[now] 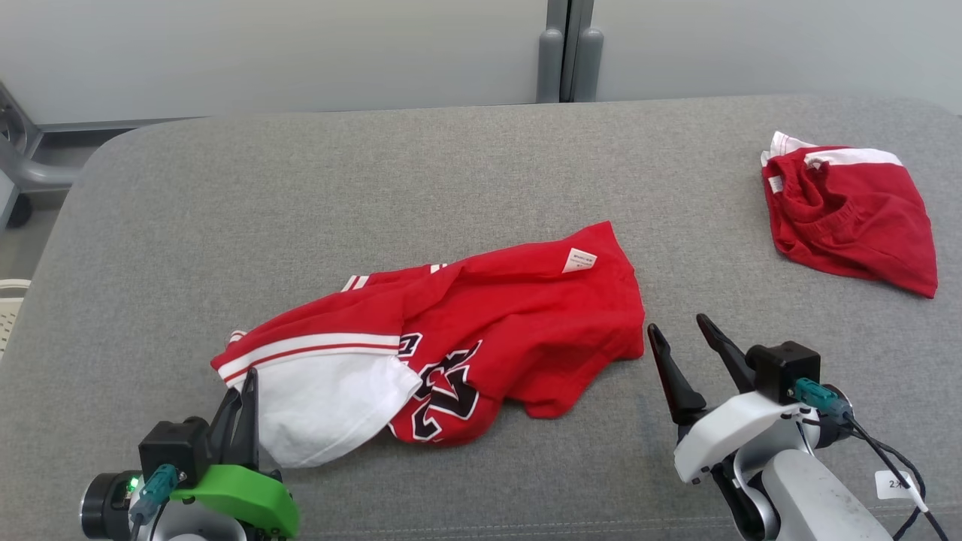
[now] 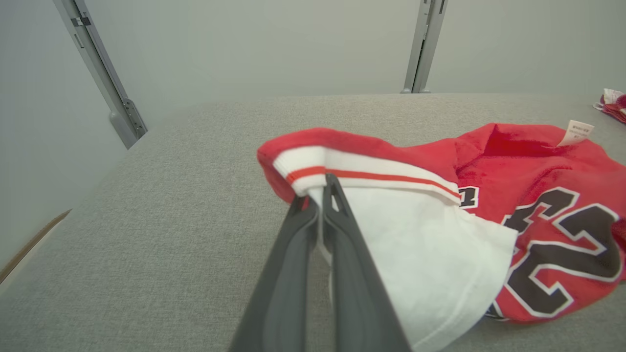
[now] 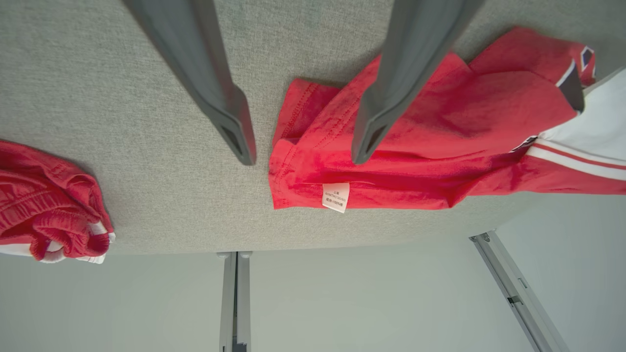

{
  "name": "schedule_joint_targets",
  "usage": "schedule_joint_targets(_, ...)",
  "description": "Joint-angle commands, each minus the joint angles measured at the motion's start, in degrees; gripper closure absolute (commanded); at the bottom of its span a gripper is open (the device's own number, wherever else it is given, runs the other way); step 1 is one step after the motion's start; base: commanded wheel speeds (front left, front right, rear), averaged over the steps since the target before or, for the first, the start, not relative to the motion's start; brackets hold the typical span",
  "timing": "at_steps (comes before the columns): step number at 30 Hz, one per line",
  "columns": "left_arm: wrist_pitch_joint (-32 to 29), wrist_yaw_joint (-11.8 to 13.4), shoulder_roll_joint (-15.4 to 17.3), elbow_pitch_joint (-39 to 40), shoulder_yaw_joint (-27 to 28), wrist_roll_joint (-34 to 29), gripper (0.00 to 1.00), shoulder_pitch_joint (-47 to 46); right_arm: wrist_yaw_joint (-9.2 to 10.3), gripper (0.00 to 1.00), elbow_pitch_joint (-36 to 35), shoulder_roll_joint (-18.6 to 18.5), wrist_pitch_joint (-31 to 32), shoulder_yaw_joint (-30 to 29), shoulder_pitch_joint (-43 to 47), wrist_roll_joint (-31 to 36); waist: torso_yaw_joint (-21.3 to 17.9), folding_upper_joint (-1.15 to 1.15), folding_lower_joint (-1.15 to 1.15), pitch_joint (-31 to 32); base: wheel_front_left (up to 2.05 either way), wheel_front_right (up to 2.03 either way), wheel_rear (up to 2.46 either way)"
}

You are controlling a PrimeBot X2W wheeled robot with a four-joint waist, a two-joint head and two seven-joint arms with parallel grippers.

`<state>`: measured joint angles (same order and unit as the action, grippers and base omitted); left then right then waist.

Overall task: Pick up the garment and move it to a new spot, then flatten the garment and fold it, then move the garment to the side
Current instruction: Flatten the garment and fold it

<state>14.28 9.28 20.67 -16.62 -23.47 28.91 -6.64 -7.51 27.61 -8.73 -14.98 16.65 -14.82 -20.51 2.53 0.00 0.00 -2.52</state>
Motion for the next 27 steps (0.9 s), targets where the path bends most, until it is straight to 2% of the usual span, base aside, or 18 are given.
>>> schedule_joint_targets(1, 0.5, -0.3, -0.2, -0.1, 0.0, 0.0, 1.0, 0.0, 0.04, 0.0, 0.2, -0.4, -0.2, 0.0, -0.5, -0.1, 0.0, 0.0, 0.0, -0.1, 0.0, 0.0, 0.0)
schedule_joint_targets(12, 0.3, -3.3, -0.2, 2.0, -1.3, -1.7, 1.0, -5.8, 0.04, 0.0, 0.3, -0.1, 0.0, 0.2, -1.5, 0.1, -2.5, 0.0, 0.0, -1.3, 0.0, 0.0, 0.0)
schedule_joint_targets(23, -3.8, -10.6, 1.9, -2.4, -3.2, -1.7, 1.0, -18.5, 0.05, 0.0, 0.7, 0.2, -0.2, 0.3, -3.2, -0.5, -7.1, 0.0, 0.0, -3.4, 0.0, 0.0, 0.0)
schedule_joint_targets(27, -4.8, -12.5, 2.5, -5.0, -3.6, -1.9, 1.0, -22.5, 0.04, 0.0, 0.9, 0.4, -0.2, 0.5, -3.5, -0.5, -8.6, 0.0, 0.0, -3.9, 0.0, 0.0, 0.0)
